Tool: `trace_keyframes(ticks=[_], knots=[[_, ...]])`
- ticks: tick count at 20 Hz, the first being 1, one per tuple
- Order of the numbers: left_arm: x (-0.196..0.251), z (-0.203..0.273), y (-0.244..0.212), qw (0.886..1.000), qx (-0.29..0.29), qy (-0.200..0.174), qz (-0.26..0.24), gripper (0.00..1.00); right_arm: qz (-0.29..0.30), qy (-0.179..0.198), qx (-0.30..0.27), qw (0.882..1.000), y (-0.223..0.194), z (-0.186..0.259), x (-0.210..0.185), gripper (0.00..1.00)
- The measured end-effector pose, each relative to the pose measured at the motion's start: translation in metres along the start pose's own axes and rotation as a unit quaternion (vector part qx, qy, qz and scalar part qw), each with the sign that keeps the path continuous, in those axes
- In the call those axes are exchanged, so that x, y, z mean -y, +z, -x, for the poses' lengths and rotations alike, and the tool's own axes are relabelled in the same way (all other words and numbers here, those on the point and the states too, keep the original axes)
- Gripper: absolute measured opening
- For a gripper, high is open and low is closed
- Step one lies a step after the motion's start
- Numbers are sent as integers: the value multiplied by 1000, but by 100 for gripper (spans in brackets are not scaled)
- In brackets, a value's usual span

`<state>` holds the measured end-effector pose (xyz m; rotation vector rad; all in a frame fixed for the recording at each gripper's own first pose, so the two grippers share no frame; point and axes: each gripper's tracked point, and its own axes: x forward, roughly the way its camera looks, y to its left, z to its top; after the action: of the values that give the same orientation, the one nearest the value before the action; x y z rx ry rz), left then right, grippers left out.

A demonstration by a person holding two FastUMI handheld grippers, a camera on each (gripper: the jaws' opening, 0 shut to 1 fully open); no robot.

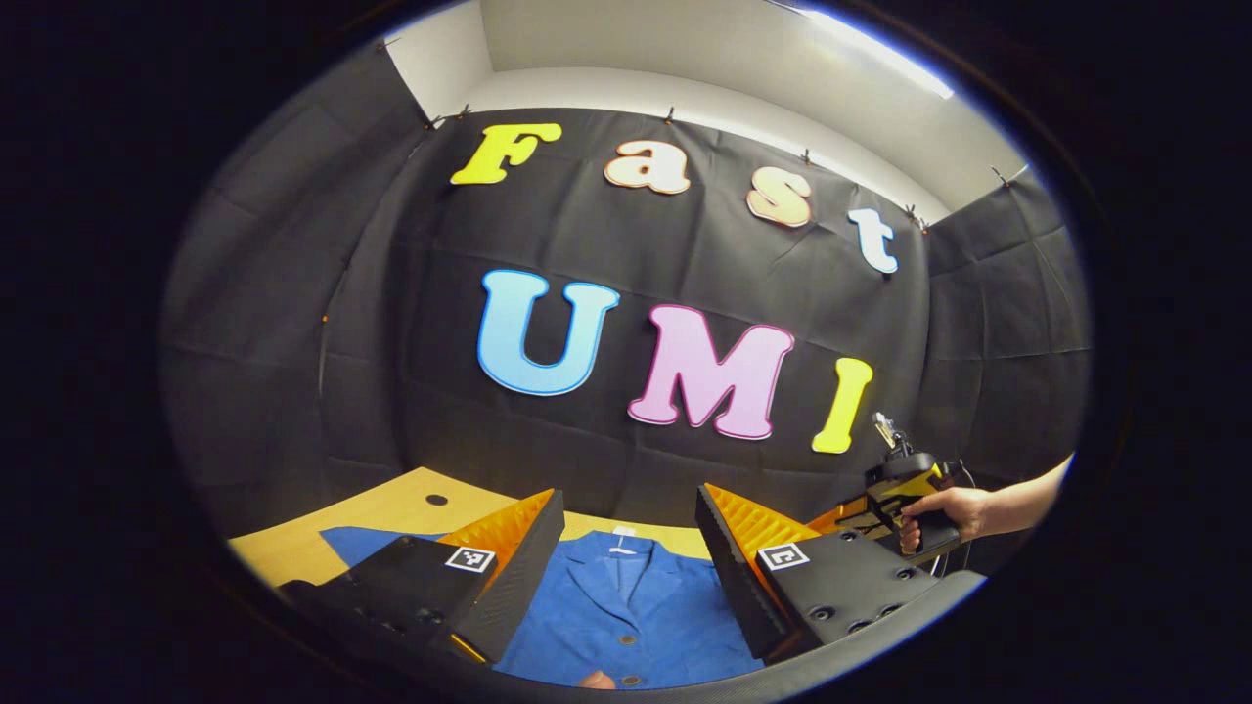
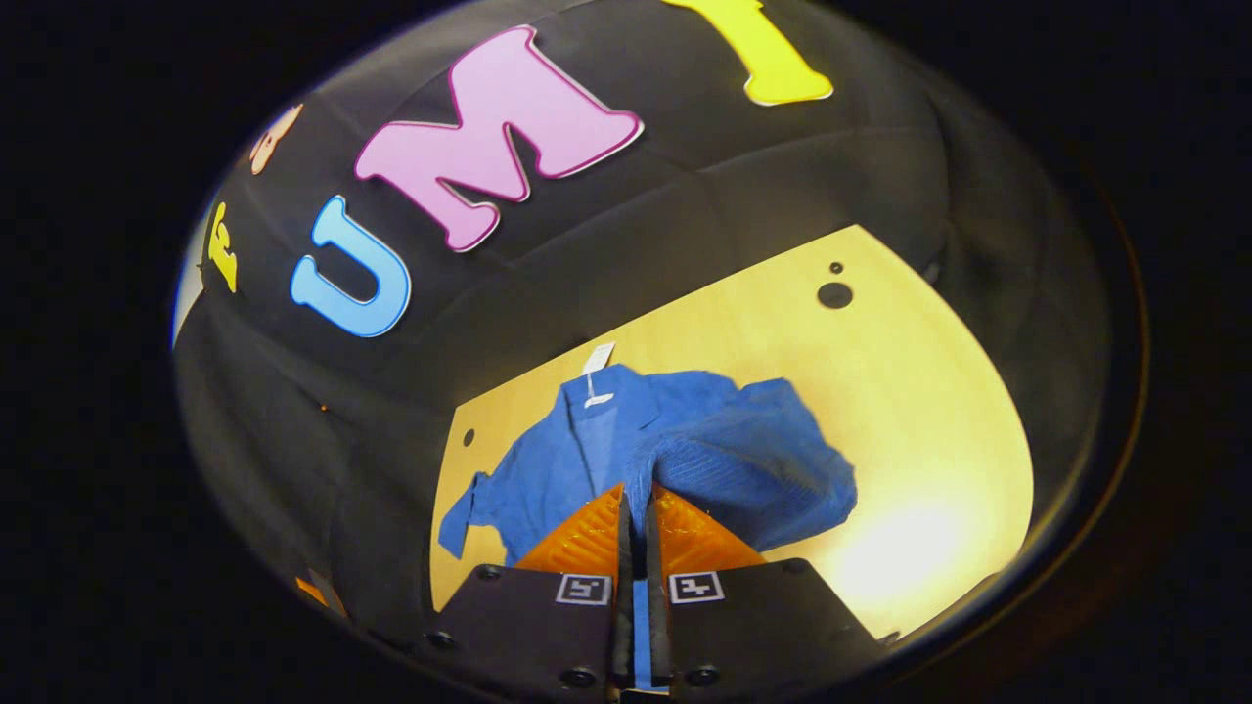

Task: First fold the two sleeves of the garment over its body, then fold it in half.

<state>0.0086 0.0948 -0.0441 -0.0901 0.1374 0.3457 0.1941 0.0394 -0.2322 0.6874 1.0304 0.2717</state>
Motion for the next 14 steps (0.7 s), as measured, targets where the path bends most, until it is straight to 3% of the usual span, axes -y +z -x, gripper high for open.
trace_keyframes(ticks=[4,11,14], knots=[[-55,16,-7,999,-9,40,8,80,16,27,-21,999,-24,-35,-68,7],[-131,46,-15,995,-28,91,12,80,21,48,-29,998,-58,-136,-176,7],[-155,57,-13,993,-30,110,6,80,27,37,-45,998,-78,-177,-200,7]])
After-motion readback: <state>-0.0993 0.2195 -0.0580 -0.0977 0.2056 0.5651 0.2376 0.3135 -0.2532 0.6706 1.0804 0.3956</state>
